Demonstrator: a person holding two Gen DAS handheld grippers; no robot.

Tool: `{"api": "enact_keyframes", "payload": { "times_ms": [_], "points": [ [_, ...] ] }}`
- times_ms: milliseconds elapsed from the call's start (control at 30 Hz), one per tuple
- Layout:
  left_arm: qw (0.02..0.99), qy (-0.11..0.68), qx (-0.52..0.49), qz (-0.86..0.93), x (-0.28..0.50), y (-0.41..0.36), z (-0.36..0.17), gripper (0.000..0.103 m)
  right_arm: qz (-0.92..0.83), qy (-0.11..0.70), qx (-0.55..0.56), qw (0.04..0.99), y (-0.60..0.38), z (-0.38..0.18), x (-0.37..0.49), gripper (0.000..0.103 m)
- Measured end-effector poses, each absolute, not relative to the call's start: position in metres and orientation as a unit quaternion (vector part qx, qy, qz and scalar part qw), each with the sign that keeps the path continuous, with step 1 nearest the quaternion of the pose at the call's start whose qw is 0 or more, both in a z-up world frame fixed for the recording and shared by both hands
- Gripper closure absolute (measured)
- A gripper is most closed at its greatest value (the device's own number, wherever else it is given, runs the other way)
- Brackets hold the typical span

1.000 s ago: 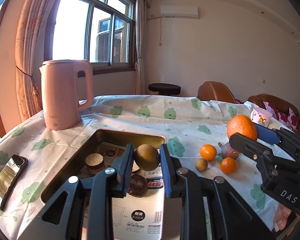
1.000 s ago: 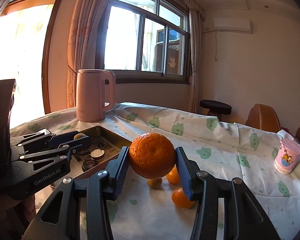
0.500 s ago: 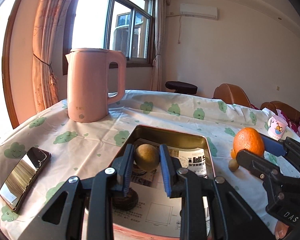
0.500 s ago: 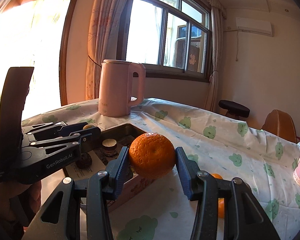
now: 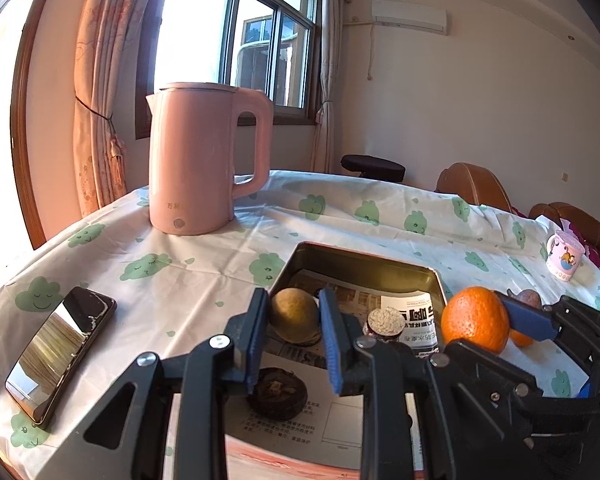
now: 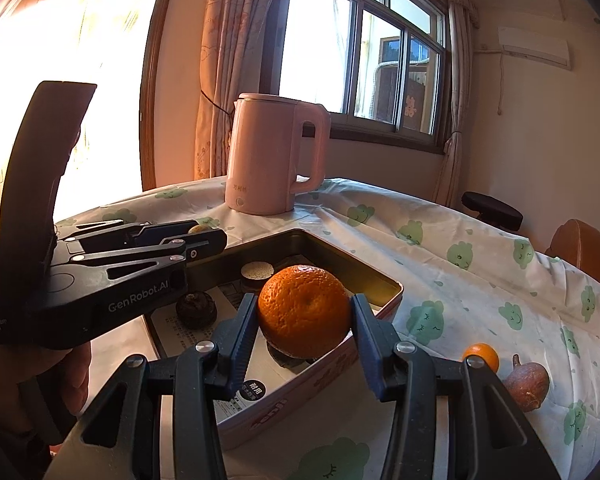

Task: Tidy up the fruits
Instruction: 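Lower both fruits into the tin box and open both tools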

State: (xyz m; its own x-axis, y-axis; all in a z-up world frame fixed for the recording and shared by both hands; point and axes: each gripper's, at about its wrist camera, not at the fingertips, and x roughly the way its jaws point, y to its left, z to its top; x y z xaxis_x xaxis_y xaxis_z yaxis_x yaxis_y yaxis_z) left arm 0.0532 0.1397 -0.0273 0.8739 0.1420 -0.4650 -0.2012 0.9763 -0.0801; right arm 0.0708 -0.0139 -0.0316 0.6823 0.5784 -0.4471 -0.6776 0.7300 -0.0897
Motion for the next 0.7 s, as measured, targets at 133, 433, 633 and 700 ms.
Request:
{"api": "enact_keyframes", "payload": {
  "times_ms": [133, 433, 633, 700],
  "points": [
    [0.964, 0.241, -0.062, 0.09, 0.055, 0.139, -0.029, 0.076, 0.35, 0.206, -0.13, 0.905, -0.011, -0.033, 0.072, 0.054],
    [0.96, 0.258, -0.056, 0.094, 0.061, 0.138, -0.031, 0.076, 0.363, 0.229, -0.132, 0.894, -0.007, -0.037, 0.08, 0.054],
    [0.957, 0.269, -0.058, 0.095, 0.064, 0.14, -0.033, 0.076, 0.37, 0.241, -0.132, 0.888, -0.005, -0.04, 0.084, 0.054],
    [0.956, 0.272, -0.058, 0.096, 0.065, 0.14, -0.034, 0.076, 0.371, 0.247, -0.132, 0.885, -0.004, -0.041, 0.085, 0.054]
  ]
}}
